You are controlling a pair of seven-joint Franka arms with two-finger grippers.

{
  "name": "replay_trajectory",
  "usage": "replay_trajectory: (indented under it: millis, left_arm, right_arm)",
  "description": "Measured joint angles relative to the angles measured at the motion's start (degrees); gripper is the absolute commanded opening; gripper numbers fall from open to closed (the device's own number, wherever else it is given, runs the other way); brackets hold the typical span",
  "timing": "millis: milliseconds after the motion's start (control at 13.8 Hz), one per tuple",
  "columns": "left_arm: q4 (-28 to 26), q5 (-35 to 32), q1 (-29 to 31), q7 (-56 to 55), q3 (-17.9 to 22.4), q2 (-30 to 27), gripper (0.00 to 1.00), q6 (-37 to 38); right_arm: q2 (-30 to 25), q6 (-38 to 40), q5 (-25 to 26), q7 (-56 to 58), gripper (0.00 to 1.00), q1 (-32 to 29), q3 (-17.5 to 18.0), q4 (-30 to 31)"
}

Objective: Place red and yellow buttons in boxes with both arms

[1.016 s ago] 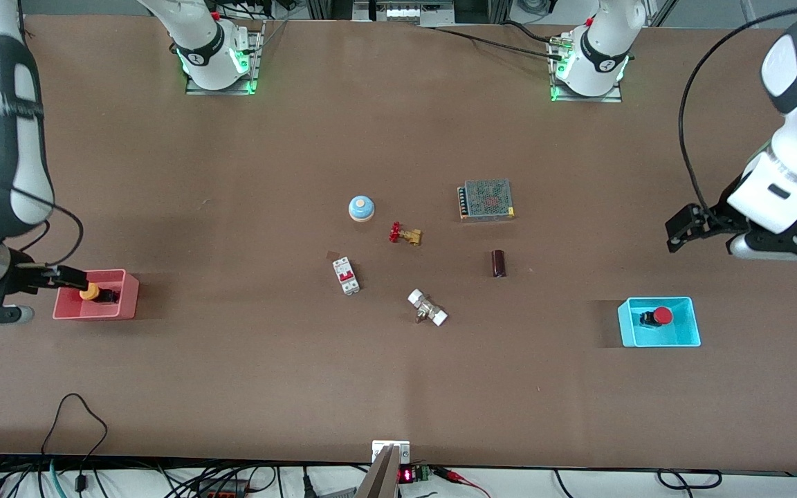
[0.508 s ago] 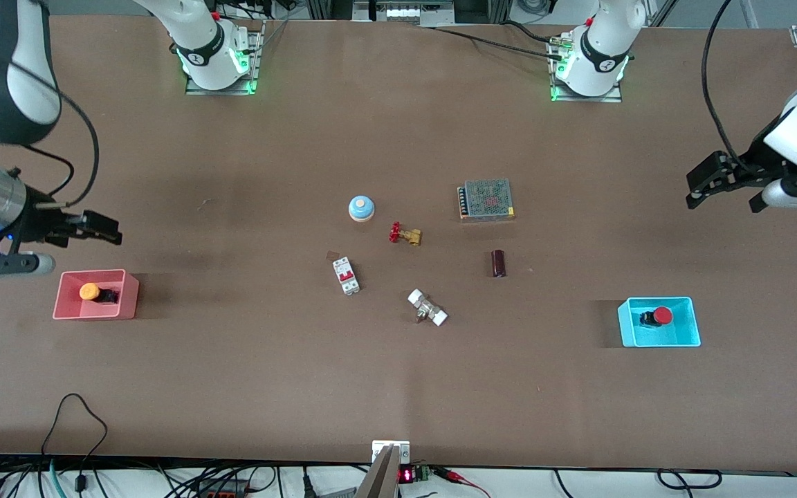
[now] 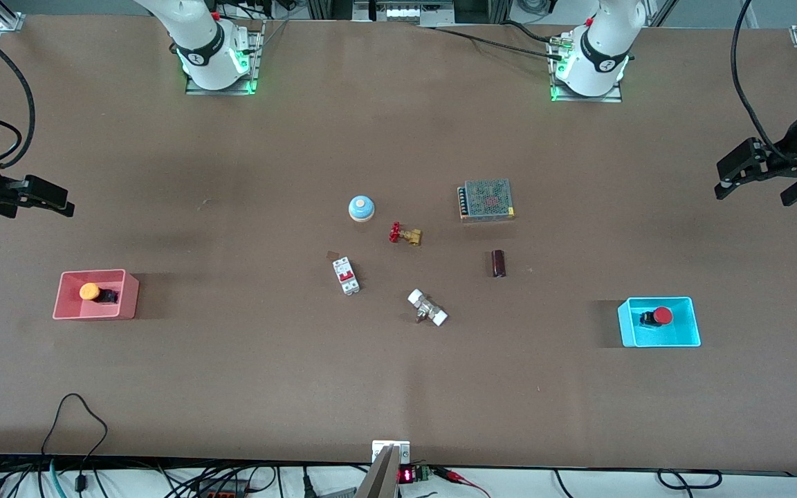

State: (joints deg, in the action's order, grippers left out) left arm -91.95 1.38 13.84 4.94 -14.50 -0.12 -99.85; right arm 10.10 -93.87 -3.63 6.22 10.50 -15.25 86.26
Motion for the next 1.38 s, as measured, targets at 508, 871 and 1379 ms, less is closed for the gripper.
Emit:
replay_trajectory:
  millis: [508,871,1379]
  left_arm:
    - [0.0,0.11,0.0,-0.01,-0.11,-0.01,1.0,0.0]
    - [0.16,0.11,0.0,-0.02,-0.13,-0.12,1.0,-0.04]
    - [0.31,0.11,-0.21,-0.97,-0.34,-0.2,1.0,-0.08]
  right_arm:
    - [-0.43,0.09,0.06,-0.11,1.0,0.24,0.22,-0.39]
    - [-1.77,0.98,2.99,-0.87,1.0,-7.14,7.38,-0.46]
    - [-5.33,2.29,3.99,-3.46,1.0,-7.84,8.96,1.63]
